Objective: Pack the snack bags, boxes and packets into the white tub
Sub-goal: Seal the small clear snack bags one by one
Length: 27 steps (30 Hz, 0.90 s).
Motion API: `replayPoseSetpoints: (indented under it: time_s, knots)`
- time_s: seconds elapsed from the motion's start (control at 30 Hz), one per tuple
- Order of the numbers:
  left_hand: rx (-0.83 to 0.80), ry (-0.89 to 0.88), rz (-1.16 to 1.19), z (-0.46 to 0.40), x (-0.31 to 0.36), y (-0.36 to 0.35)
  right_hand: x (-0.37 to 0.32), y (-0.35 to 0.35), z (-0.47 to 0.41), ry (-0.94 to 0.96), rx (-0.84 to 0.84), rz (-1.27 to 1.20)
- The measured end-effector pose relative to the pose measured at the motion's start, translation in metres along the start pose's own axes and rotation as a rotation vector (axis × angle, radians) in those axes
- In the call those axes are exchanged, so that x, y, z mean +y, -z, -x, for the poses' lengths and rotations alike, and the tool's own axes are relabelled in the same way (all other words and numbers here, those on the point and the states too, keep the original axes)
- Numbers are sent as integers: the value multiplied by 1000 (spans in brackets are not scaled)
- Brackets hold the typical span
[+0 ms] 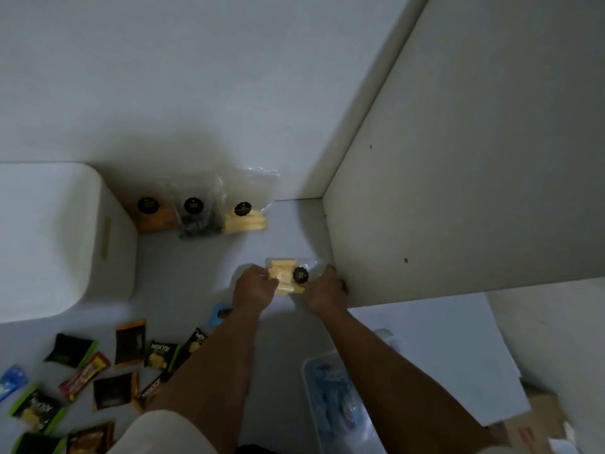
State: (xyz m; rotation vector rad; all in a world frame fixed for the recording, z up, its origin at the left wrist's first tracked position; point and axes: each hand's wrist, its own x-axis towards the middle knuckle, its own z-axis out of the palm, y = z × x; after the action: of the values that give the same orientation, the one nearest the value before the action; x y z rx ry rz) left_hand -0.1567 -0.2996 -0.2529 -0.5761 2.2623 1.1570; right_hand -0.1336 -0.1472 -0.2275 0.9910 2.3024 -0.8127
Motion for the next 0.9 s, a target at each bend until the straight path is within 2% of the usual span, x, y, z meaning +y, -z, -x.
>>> replayPoseSetpoints:
  time_s: [0.23, 0.33, 0.4, 0.53, 0.77, 0.9]
  knots:
    - [15, 4, 33, 5, 0, 2, 10, 2, -4, 48, 116, -466]
    - [-9, 27, 81, 4, -4, 7, 9, 17, 4, 29, 61, -718]
    - [-40, 44, 124, 14, 0, 11, 13, 24, 11, 51, 20, -782]
    - [-41, 17, 249, 54, 17, 18, 19, 41, 36, 254, 39, -707]
    - [-45, -132, 416, 155, 39, 18, 44, 84, 107, 654, 12, -493]
    - [-33, -127, 519, 211, 31, 11, 74, 95, 152, 754, -36, -415]
